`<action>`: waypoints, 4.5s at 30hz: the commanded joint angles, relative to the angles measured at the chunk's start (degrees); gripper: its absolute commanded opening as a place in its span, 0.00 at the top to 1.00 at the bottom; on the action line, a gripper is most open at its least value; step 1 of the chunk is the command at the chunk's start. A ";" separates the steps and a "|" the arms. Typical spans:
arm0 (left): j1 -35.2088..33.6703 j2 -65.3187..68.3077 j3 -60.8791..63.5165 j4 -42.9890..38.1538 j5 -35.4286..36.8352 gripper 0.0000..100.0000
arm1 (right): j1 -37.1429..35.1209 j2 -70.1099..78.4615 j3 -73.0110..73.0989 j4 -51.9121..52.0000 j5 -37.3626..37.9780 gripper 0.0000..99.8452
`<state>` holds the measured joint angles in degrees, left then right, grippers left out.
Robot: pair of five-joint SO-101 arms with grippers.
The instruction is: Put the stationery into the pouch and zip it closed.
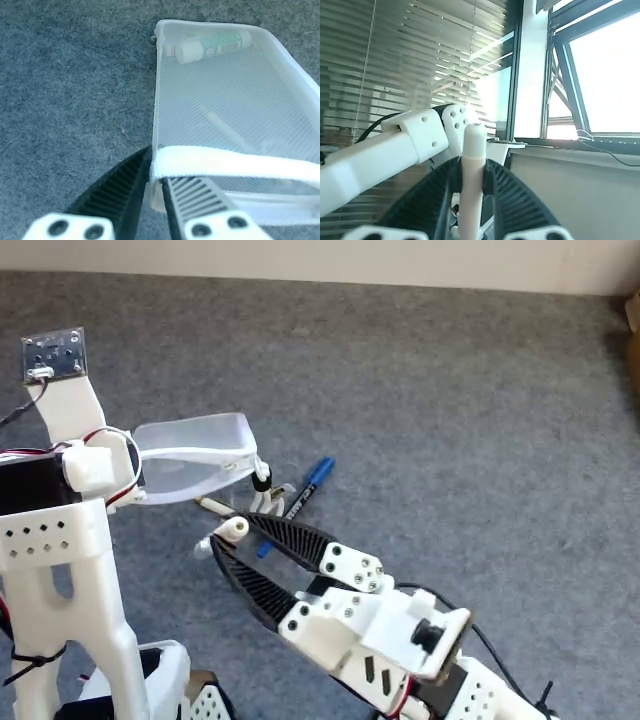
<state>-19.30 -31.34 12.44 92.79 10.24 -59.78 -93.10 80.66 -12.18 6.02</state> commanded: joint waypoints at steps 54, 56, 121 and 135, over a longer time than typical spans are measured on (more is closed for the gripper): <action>-0.75 1.01 2.15 -3.34 0.44 0.99 | 3.56 45.23 -5.32 -24.31 28.22 1.00; -0.75 1.01 2.77 -4.04 0.44 0.99 | 3.38 45.23 -4.35 -24.48 29.54 1.00; -6.64 0.84 2.51 -4.13 0.62 0.99 | 16.57 43.38 -43.91 45.85 -16.26 0.87; -6.55 0.84 2.86 -4.13 0.62 0.99 | 28.79 50.86 -47.69 54.64 -34.02 0.87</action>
<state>-25.01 -30.90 15.43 89.80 10.24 -34.20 -44.48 36.70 42.24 -24.92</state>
